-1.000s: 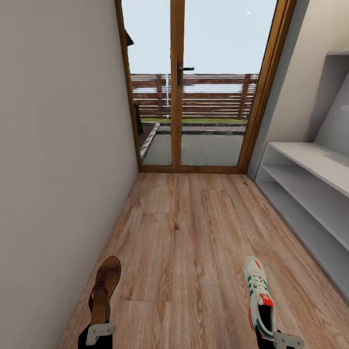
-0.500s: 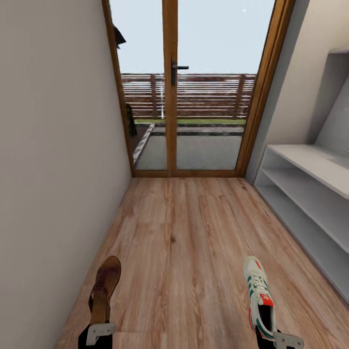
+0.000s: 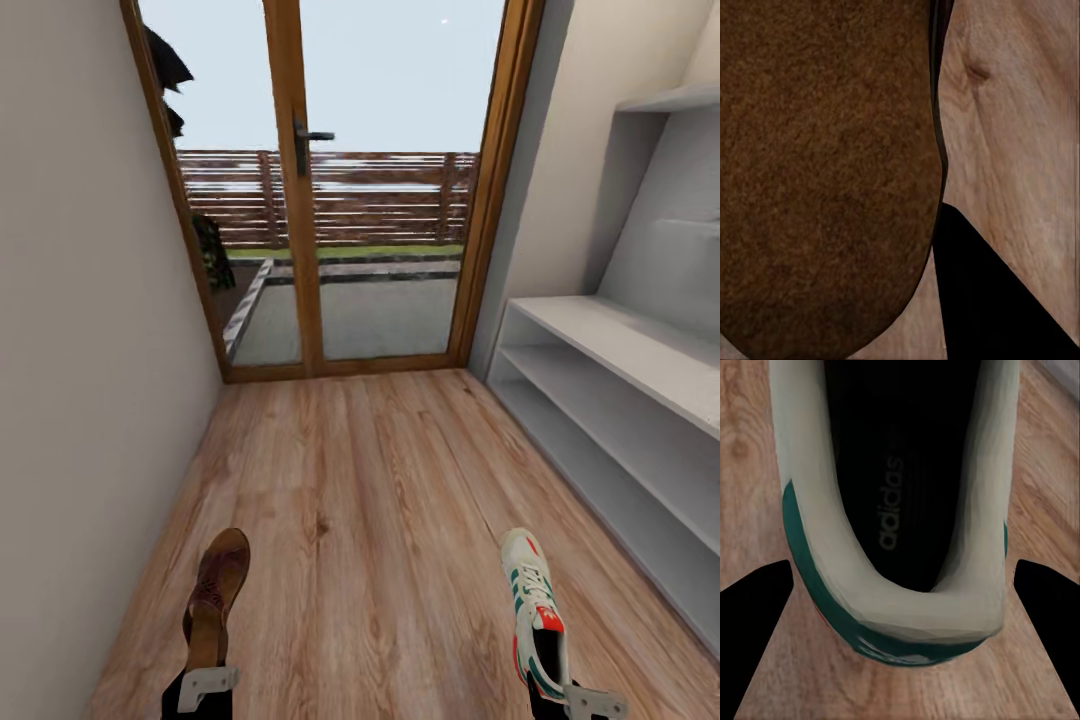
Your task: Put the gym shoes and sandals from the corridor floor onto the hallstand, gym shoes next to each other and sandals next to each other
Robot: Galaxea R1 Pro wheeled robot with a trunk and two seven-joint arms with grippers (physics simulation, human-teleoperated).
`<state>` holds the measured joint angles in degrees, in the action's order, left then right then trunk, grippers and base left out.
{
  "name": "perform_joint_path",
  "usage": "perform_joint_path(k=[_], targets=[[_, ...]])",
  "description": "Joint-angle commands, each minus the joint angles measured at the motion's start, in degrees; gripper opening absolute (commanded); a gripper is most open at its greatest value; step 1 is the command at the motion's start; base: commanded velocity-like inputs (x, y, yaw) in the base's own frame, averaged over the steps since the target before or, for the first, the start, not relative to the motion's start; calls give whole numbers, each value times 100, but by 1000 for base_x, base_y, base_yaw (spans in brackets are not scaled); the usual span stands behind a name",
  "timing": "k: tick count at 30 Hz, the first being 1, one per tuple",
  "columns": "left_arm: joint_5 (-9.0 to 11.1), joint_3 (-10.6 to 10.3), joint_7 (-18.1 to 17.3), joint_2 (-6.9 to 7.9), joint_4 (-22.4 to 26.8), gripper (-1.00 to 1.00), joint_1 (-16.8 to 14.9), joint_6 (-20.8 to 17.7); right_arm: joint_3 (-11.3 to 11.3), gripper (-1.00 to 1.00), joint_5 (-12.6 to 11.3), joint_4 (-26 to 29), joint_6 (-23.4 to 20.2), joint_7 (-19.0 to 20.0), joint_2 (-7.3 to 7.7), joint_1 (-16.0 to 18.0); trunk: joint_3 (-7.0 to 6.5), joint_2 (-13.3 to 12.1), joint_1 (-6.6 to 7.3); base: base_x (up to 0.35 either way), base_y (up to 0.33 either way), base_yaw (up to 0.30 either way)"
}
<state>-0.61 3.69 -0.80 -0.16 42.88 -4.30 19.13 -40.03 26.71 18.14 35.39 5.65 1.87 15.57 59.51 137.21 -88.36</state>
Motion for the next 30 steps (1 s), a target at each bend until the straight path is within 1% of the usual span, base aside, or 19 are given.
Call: perform_joint_path(k=[1, 10, 30], targets=[[-27, 13, -7, -2, 1, -100, -1, 12, -49, -100, -4, -3, 21, 59, -2, 7, 5, 2, -2, 340, 0, -266], [-27, 17, -7, -2, -4, -100, -1, 12, -49, -100, -1, -3, 21, 59, -2, 6, 5, 2, -2, 335, 78, -267], [-27, 17, -7, -2, -8, -100, -1, 14, -49, -100, -2, -3, 21, 55, -11, 7, 5, 2, -2, 290, 191, -267]])
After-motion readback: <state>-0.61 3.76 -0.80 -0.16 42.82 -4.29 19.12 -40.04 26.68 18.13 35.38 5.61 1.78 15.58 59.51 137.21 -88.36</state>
